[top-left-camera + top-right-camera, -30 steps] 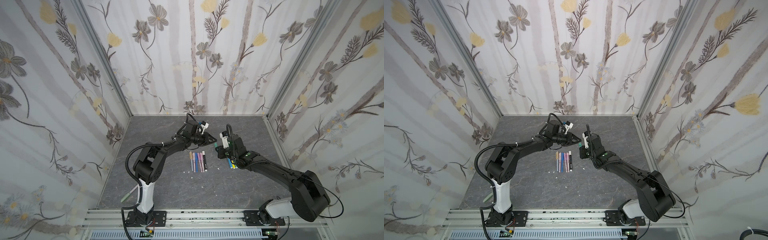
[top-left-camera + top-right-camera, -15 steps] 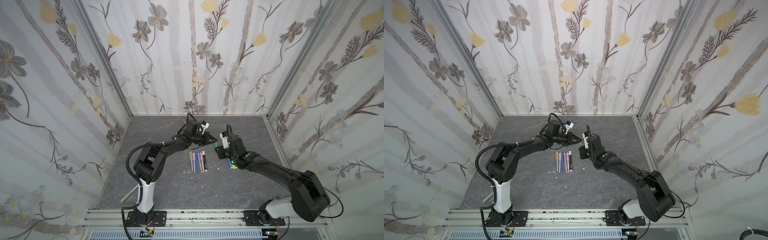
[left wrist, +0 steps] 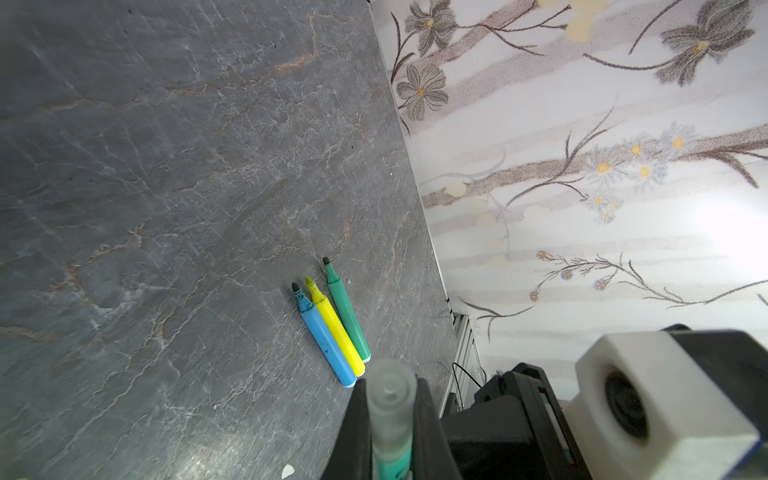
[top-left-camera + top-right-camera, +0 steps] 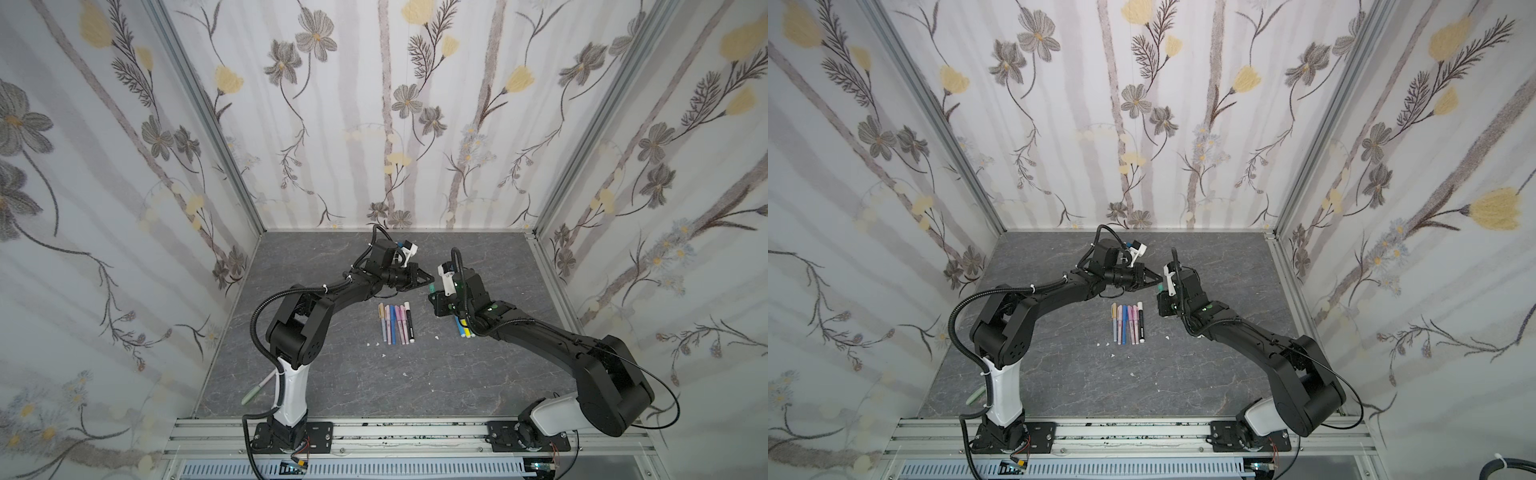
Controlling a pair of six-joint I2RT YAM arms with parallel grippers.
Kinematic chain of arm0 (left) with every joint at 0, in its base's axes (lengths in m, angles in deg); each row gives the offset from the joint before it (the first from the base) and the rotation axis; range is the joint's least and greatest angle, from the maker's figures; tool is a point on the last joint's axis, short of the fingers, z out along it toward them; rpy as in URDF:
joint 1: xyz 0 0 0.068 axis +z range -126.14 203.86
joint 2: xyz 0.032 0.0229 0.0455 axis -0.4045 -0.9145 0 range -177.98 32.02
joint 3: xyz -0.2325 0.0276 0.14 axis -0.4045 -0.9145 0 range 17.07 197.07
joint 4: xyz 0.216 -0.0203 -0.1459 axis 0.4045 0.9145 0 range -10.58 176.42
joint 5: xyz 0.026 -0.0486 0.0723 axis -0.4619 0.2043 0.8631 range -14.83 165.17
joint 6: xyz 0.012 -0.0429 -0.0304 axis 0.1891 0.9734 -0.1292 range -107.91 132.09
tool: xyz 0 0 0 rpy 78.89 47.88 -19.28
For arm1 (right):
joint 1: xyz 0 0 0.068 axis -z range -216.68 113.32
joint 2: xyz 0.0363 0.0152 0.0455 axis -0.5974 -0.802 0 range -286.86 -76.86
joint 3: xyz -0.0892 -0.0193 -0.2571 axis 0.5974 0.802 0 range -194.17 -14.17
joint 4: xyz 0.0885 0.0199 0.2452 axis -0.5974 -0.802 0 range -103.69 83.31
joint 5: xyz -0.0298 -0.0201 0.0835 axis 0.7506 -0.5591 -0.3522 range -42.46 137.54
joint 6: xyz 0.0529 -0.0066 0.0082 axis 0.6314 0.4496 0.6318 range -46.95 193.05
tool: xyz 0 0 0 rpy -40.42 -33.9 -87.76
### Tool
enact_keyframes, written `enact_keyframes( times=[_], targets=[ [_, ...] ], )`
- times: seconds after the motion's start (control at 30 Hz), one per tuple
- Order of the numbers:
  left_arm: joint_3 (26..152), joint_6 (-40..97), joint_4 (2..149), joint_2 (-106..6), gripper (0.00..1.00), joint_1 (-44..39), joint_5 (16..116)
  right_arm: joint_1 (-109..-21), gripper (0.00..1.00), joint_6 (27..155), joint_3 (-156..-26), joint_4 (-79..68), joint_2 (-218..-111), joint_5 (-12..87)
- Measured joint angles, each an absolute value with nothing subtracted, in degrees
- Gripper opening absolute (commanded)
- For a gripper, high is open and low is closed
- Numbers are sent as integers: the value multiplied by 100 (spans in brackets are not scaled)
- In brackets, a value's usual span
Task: Open the pen caps
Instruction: 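Pull the right gripper away from the left gripper, uncapping the green highlighter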
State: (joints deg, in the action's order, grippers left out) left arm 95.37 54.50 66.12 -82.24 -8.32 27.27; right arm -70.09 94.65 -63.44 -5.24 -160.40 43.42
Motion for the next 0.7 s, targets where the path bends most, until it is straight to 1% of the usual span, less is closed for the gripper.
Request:
enact_keyframes(
  times=[0.1, 0.3, 0.7],
  targets=[
    [9579, 5411, 6680, -8224, 0, -830, 2747, -7009, 0, 9463, -6366, -531, -16045, 4346],
    [9635, 5387, 6774, -8224, 0, -780, 2721, -7011, 0, 9465, -6312, -524, -15977, 4346],
    [9856, 5238, 7261, -8263, 0, -764, 2594, -7092, 0, 9610, -5673, 193, -15612, 4451]
  ],
)
